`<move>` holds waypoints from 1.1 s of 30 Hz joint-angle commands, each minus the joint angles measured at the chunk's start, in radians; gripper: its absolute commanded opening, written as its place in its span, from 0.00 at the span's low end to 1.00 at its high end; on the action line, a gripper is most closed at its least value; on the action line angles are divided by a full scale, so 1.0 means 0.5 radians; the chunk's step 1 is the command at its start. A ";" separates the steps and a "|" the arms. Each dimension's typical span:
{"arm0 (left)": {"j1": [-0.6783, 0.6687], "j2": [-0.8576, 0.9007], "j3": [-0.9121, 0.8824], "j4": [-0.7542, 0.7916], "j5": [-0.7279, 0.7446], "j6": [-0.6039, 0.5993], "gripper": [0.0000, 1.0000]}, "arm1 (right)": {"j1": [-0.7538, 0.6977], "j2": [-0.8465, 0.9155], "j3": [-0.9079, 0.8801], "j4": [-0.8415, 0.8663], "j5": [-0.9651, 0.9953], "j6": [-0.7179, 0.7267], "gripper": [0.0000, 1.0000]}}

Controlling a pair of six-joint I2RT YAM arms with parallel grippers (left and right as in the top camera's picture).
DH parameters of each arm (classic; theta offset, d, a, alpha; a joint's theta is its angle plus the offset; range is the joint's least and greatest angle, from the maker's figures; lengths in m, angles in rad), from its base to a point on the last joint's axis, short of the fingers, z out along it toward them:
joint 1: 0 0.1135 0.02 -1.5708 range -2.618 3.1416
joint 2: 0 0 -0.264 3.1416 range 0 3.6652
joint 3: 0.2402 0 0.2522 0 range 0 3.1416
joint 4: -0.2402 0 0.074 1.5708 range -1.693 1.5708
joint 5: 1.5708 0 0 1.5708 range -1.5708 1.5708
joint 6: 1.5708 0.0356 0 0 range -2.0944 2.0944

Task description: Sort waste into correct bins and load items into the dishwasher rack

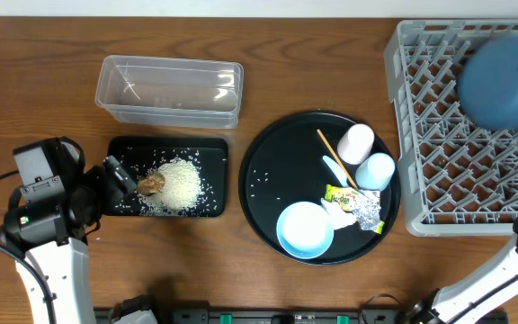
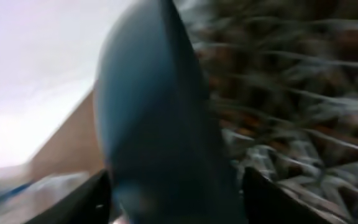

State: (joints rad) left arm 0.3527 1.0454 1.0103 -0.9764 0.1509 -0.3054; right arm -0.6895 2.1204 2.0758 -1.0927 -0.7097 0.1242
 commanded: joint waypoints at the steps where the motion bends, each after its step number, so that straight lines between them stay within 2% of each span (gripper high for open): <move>1: 0.011 -0.002 0.040 -0.006 -0.005 0.040 0.98 | 0.021 -0.222 0.021 0.011 0.423 0.127 0.68; 8: 0.011 -0.002 0.040 -0.006 -0.005 0.040 0.98 | 0.192 -0.623 0.045 0.048 0.748 0.185 0.74; 9: 0.011 -0.002 0.040 -0.006 -0.005 0.040 0.98 | 0.241 -0.681 0.045 0.046 0.807 0.186 0.77; 15: 0.011 -0.002 0.040 -0.006 -0.005 0.040 0.98 | 0.681 -0.954 0.045 0.010 1.070 0.182 0.79; 17: 0.011 -0.002 0.040 -0.006 -0.005 0.040 0.98 | 0.855 -1.009 0.045 -0.023 1.047 0.175 0.85; 19: 0.011 -0.002 0.040 -0.006 -0.005 0.040 0.98 | 1.102 -1.054 0.045 -0.079 0.970 0.176 0.99; 28: 0.011 -0.002 0.040 -0.006 -0.005 0.041 0.98 | 2.043 -0.967 -0.005 -0.590 0.966 0.049 0.98; 33: 0.011 -0.002 0.040 -0.006 -0.005 0.040 0.98 | 2.455 -0.816 -0.076 -0.857 0.989 0.079 0.91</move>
State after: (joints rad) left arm 0.3527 1.0454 1.0103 -0.9764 0.1509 -0.3054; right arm 0.4477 1.6619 2.0697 -1.4937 -0.2340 0.1677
